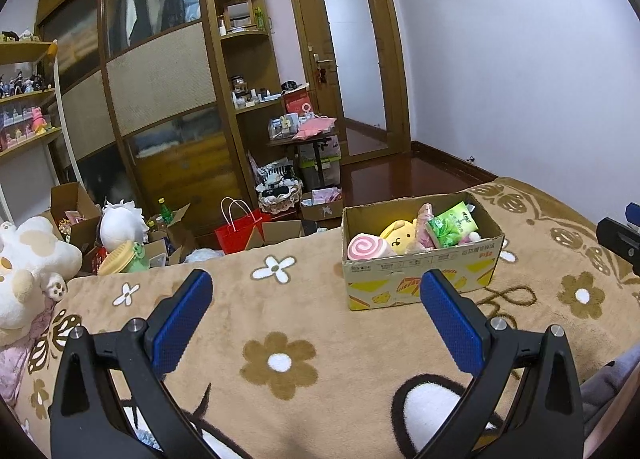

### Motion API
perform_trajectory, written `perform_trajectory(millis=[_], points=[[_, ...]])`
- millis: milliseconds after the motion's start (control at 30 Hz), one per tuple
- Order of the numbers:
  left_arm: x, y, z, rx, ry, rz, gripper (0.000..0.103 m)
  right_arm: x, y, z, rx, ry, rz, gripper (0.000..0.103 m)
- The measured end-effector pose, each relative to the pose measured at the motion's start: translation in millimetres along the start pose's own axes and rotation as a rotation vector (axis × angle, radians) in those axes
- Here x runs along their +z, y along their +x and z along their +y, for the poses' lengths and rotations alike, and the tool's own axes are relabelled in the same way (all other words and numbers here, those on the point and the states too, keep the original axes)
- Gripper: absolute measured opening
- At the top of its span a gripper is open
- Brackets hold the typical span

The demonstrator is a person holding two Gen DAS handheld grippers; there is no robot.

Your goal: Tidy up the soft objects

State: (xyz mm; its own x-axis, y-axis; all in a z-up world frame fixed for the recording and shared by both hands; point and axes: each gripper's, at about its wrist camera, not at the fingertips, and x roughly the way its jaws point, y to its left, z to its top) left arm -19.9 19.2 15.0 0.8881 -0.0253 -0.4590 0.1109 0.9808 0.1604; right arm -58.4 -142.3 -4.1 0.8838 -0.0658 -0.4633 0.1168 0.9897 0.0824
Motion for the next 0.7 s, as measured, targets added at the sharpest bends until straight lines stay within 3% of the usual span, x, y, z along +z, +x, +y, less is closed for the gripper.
perform_trajectory(millis=[233,700], points=[[0.7,-6.2,1.6,-0.003,-0.013,-0.025,0.102,-0.4,0.3,-1.1,-0.001,-0.003,0.001,0.103],[0.9,-2.0,-0.9,-0.02,0.005,0.002,0.102,0.3,-0.4,-7.6,-0.004,0.012,-0.006,0.103]])
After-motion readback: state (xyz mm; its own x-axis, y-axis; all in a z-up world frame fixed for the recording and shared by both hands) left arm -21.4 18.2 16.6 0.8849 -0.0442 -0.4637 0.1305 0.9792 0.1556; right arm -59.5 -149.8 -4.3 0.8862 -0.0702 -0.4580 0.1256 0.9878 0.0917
